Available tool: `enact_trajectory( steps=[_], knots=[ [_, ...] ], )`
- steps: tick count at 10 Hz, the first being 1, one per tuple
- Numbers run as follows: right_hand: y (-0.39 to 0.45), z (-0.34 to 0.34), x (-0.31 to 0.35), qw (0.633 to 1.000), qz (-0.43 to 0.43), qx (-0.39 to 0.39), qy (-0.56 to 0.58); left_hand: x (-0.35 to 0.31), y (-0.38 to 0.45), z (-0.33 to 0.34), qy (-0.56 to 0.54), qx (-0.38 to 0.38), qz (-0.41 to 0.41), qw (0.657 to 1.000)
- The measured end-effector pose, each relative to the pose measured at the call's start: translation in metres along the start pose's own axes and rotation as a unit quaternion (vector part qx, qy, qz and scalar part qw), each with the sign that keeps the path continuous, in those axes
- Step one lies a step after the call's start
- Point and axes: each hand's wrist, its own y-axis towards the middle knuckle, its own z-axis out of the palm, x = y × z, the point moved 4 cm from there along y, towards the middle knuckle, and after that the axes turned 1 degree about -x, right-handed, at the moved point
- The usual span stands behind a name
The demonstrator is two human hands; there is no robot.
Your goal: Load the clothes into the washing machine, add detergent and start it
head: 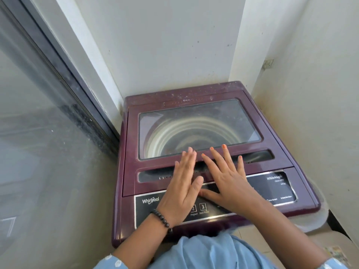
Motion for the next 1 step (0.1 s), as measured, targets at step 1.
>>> enact_trajectory(
  steps=[1],
  knots=[
    [0.0152,-0.0233,0.0041,0.999,-0.006,-0.052,-0.006,-0.0067,0.0224,-0.0226,0.084,-0.038,-0.012,0.996]
  ],
)
